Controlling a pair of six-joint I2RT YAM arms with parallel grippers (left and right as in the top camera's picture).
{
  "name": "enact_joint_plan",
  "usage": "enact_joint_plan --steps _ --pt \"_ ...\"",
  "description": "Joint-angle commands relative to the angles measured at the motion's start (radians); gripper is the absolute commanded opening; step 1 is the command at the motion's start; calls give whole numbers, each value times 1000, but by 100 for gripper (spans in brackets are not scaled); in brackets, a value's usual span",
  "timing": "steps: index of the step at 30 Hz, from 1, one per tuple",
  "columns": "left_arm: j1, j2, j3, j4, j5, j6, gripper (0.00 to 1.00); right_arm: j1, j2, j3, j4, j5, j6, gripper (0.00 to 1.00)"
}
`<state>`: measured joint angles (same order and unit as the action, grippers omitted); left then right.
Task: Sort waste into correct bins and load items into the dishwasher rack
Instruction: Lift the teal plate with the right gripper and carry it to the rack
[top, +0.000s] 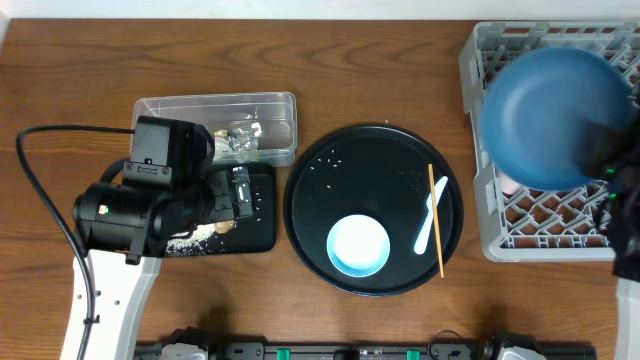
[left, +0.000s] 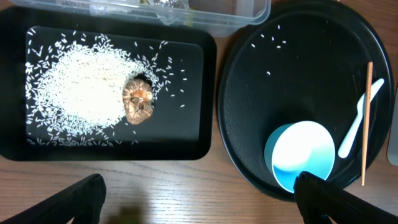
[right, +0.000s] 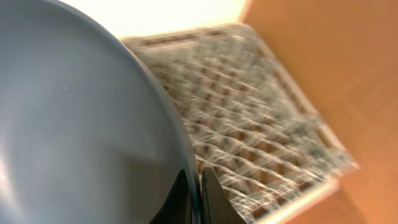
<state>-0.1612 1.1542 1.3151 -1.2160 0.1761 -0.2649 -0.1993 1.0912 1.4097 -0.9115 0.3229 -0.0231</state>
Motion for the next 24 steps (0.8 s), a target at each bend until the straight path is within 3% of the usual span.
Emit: enact_joint_plan --steps 1,7,15,18,24 --pt "-2 2 -3 -3 -13 2 98 -69 47 75 -26 166 -39 1" --pt "-2 2 -3 -3 -13 2 98 -88 177 199 -37 466 -39 1" --pt "-2 2 -3 -3 -13 2 98 -55 356 225 186 780 -118 1" --pt "-2 2 -3 -3 -13 2 98 0 417 225 378 961 -311 1" --pt "-2 2 -3 -3 -13 2 98 110 549 225 998 1061 -933 1"
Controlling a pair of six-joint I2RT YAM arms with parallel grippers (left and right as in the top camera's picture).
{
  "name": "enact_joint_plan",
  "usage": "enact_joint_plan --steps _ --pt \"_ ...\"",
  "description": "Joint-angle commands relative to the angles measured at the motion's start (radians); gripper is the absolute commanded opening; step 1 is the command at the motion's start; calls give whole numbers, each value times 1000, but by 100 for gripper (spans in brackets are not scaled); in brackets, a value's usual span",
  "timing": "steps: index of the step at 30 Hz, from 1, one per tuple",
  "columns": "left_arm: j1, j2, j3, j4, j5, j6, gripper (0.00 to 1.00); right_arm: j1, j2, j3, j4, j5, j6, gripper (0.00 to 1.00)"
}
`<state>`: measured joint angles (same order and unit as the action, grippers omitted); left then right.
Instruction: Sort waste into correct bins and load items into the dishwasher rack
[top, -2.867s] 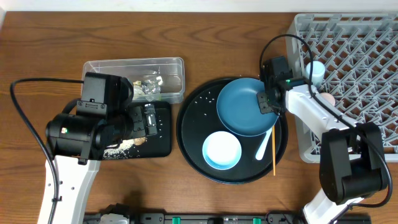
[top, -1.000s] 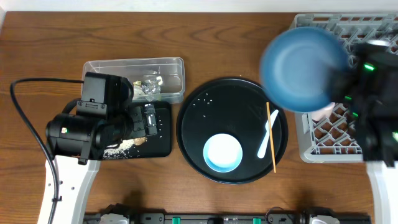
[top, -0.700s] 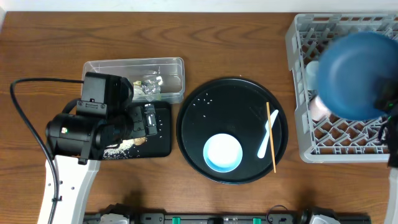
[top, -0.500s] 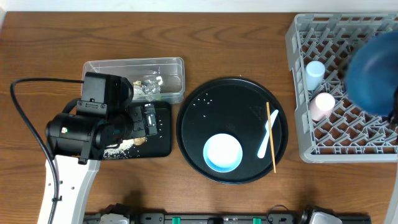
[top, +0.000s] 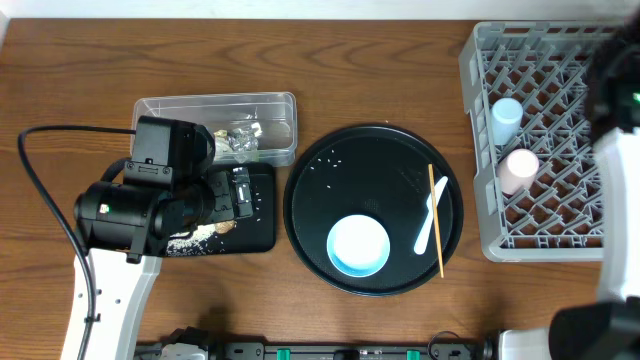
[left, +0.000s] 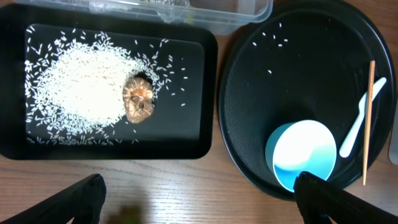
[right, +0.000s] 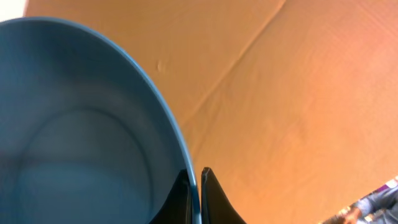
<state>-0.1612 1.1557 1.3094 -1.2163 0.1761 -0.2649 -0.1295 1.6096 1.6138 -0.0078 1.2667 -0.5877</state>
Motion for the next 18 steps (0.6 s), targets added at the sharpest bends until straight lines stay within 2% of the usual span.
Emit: enact_joint_plan --steps 1,3,9,18 --pt "-2 0 3 -3 -13 2 98 56 56 21 172 116 -441 1" --pt "-2 0 3 -3 -13 2 98 80 98 21 237 110 -513 1" --pt "-2 0 3 -3 -13 2 98 117 241 21 240 106 -600 1" --pt "-2 0 3 -3 -13 2 98 52 293 7 212 122 -614 1"
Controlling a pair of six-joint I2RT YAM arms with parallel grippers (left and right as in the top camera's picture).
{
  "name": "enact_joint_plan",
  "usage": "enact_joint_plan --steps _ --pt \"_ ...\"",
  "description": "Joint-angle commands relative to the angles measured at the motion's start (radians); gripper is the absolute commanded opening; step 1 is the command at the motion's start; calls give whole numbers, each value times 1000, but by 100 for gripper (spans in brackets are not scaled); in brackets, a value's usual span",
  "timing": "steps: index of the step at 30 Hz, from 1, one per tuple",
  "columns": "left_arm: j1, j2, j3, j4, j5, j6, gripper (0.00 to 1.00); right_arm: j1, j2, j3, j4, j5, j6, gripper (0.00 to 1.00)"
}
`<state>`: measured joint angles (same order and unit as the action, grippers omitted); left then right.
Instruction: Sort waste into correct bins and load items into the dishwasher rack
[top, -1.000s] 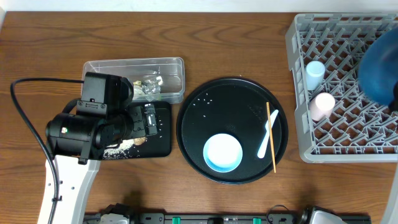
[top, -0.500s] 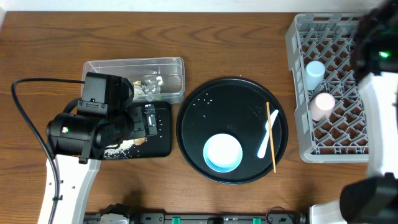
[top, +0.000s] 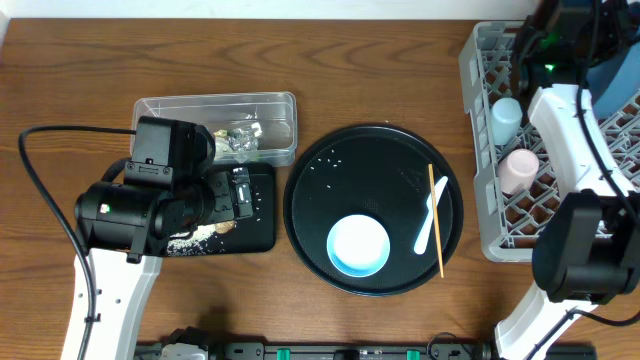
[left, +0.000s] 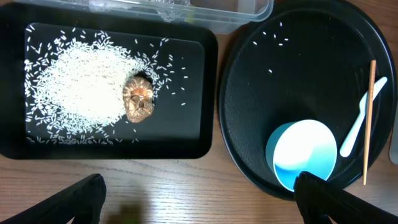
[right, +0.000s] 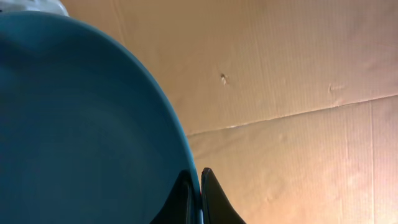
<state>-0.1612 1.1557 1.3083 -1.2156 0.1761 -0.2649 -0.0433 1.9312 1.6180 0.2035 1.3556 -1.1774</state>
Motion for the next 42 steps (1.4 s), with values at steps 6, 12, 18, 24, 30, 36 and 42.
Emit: enact_joint_plan --steps 6,12,18,24,30,36,42 --pt "-2 0 4 -3 -13 2 98 -82 -29 -21 -61 52 0 1" --pt "-2 0 4 -3 -13 2 98 -129 -28 -90 -74 44 13 1" --pt "-2 0 4 -3 -13 2 98 -149 -27 -142 -74 27 13 1" --pt "-2 0 4 -3 -13 2 98 -123 -11 -142 -73 1 29 1" --pt "-2 0 4 -3 -13 2 98 -103 52 -142 -78 19 32 1" --pt "-2 0 4 -3 -13 2 98 -77 120 -142 -57 27 32 1" --pt "-2 0 4 -3 -13 2 98 -43 144 -142 68 16 31 1"
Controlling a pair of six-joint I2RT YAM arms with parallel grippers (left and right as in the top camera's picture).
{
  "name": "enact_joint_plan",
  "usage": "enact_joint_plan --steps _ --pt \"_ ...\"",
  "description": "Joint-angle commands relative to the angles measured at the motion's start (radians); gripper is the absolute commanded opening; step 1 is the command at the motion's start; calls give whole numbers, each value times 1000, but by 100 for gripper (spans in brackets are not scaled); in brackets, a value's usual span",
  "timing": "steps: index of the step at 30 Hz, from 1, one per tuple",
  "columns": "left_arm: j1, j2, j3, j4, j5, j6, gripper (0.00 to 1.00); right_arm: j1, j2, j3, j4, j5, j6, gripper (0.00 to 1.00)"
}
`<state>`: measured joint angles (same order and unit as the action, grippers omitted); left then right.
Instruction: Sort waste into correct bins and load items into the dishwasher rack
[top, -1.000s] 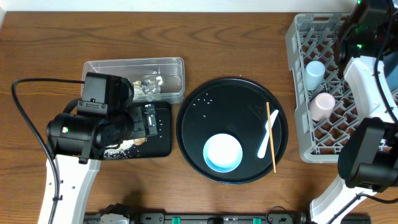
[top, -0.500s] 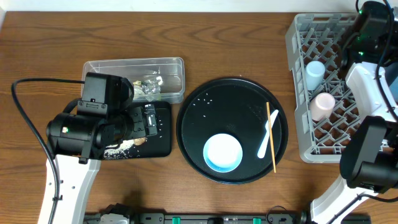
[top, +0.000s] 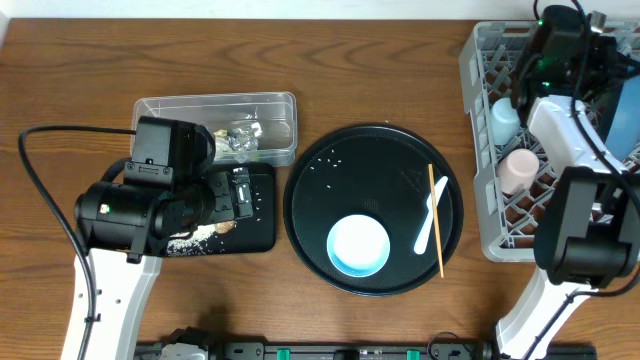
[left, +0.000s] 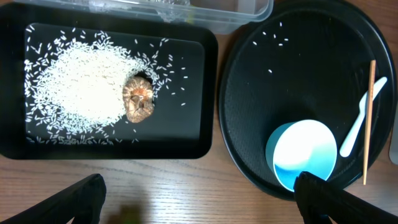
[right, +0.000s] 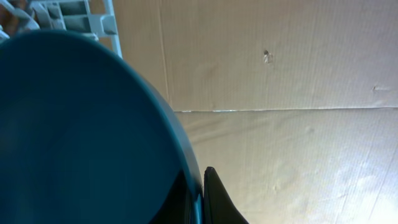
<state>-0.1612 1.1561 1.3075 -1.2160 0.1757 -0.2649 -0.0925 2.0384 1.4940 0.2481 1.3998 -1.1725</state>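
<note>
A big dark blue plate (right: 81, 130) fills the left of the right wrist view. My right gripper (right: 201, 193) is shut on its rim. From overhead the plate (top: 625, 115) stands on edge at the right side of the grey dishwasher rack (top: 478, 150). A light blue bowl (left: 303, 154), a white spoon (left: 357, 120) and a wooden chopstick (left: 368, 118) lie on the round black tray (left: 249, 93). My left gripper (left: 200, 200) hangs open above the table's front edge, holding nothing.
A black rectangular tray (left: 199, 130) carries spilled rice (left: 74, 87) and a brown lump (left: 138, 106). Behind it is a clear container (top: 160, 108) with crumpled foil. A pale blue cup (top: 505, 120) and a pink cup (top: 518, 168) stand in the rack.
The right wrist has turned a little with the plate still pinched; a corner of the rack now shows at the top left of its view. The left arm has not moved.
The right gripper first held the blue plate flat over the rack's left part, hiding the cups. Then arm and plate were at the frame's right edge. After that the arm reached over the rack's far side with the plate on edge, as now. The left arm stayed still.
</note>
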Motion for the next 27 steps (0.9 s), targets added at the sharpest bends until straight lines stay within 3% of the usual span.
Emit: enact_joint_plan --steps 1,8,9,13,14,19,27 --pt "-2 0 5 -3 -12 2 98 13 37 -17 45 -33 21 1" --pt "-2 0 5 -3 -12 2 98 50 37 -17 119 -58 48 2" --pt "-2 0 5 -3 -12 2 98 55 37 -17 120 -64 62 8" --pt "-2 0 5 -3 -12 2 98 82 37 -17 132 -80 142 85" --pt "-2 0 5 -3 -12 2 98 87 37 -17 146 -81 148 90" --pt "-2 0 5 -3 -12 2 98 112 37 -15 235 -76 151 91" --pt "-2 0 5 -3 -12 2 98 185 36 37 242 2 163 90"
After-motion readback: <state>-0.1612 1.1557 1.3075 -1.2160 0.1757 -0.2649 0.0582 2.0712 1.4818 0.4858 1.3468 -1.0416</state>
